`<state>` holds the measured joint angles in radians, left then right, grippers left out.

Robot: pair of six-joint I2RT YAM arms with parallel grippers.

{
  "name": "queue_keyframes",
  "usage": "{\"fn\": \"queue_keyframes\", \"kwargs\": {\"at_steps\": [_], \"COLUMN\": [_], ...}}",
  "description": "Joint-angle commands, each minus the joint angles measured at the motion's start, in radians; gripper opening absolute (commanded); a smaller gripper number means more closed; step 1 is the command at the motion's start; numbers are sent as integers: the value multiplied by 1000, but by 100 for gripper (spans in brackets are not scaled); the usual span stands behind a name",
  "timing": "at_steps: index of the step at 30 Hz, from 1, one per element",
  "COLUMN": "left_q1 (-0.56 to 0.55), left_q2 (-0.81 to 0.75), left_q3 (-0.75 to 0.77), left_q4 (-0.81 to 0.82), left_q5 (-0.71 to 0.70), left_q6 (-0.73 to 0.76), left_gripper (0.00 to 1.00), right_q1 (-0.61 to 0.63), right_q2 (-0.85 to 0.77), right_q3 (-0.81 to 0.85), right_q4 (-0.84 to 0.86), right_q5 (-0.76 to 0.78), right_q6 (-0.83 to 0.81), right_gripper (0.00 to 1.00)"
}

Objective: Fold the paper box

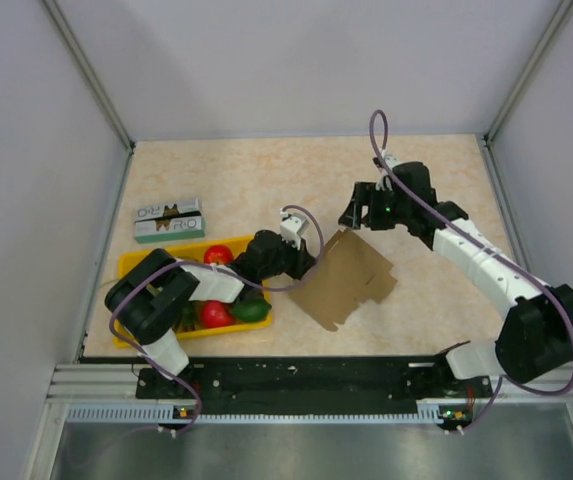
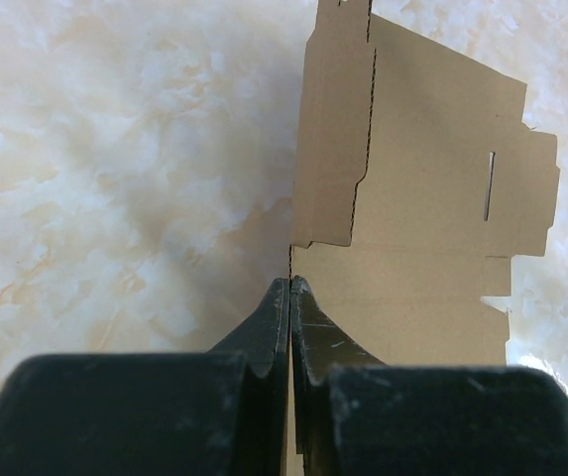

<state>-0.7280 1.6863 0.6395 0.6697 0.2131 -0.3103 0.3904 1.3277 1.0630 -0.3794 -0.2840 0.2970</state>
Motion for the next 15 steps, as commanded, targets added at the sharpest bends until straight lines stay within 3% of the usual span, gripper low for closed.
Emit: {"fn": "queue_keyframes", "kwargs": {"at_steps": [1,4,9,15], "left_q1": [-2,-2,-2,-5], "left_q2": [-33,-33,-42,-53], "left_q3": [38,48,49,57], "left_q4": [-4,-22,-44,-68], "left_q5": [6,11,-4,-24], "left_q6": [27,28,43,71], "left_gripper": [0,0,0,0], "right_q1": [60,76,80,122], "right_q2": [87,91,88,148], "right_q3": [45,-33,-110,-124], "right_q4": [10,107,129,192], "right_q5": [-46,-46,32,60], "right_q6": [397,546,723,880], "right_gripper": [68,68,69,61]}}
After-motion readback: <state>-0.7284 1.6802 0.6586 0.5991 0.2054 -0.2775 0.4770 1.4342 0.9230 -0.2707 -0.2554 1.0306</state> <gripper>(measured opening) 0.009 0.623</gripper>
